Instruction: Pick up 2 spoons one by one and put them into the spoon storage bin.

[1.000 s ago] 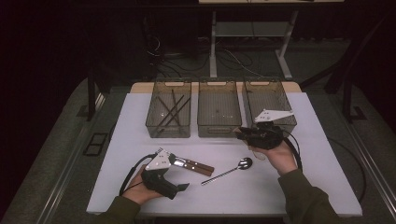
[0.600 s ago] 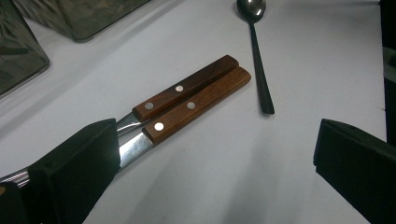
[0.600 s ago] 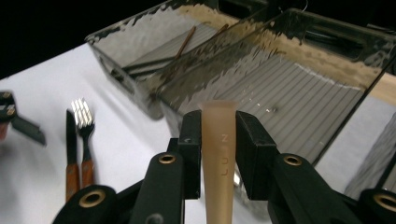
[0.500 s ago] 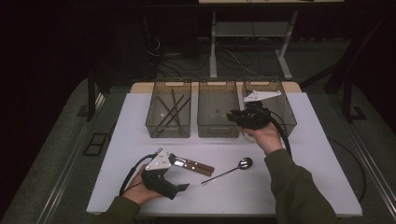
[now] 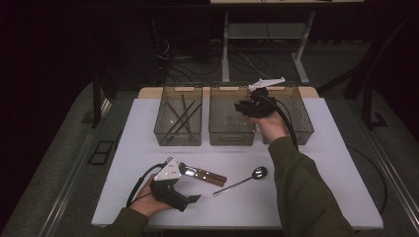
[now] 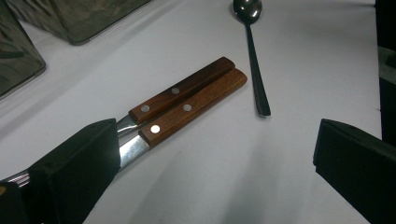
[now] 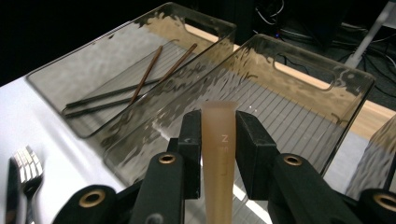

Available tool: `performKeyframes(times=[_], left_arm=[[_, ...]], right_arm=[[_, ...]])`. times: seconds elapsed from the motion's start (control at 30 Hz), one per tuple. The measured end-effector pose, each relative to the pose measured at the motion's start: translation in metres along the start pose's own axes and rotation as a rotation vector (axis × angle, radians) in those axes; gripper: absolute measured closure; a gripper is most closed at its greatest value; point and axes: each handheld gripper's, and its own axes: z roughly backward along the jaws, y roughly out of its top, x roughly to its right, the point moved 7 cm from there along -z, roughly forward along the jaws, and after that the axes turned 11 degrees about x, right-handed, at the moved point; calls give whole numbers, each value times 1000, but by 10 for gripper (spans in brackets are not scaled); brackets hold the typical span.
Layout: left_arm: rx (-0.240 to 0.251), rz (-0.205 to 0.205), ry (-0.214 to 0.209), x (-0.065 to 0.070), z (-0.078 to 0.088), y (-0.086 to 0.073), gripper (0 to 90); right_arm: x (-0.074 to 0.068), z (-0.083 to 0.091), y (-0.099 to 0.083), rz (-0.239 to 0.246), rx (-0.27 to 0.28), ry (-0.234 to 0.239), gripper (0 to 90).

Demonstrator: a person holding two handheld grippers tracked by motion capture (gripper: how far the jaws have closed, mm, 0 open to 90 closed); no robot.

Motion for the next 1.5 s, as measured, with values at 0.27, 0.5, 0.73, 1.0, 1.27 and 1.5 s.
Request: performKeyframes(times=[0.27, 0.5, 0.73, 1.0, 1.27, 1.5], left_arm=[[-1, -3, -3, 1, 0, 0, 0], [-1, -6, -7, 1, 0, 0, 0], [-4, -6, -9, 2, 0, 0, 0], [-5, -10, -7, 1, -1, 0, 0], [-5, -5, -4, 1, -1, 0, 0], [-14, -2, 0, 2, -2, -1, 0]], right_arm=[[6, -24, 1, -14, -5, -7, 724], [12, -40, -15, -24, -49, -28, 723], [8, -47, -24, 0, -86, -26, 676], [7, -39, -23, -10, -58, -32, 507], [3, -10, -23, -28, -9, 4, 484], [-9, 18, -32, -40, -23, 85, 476]])
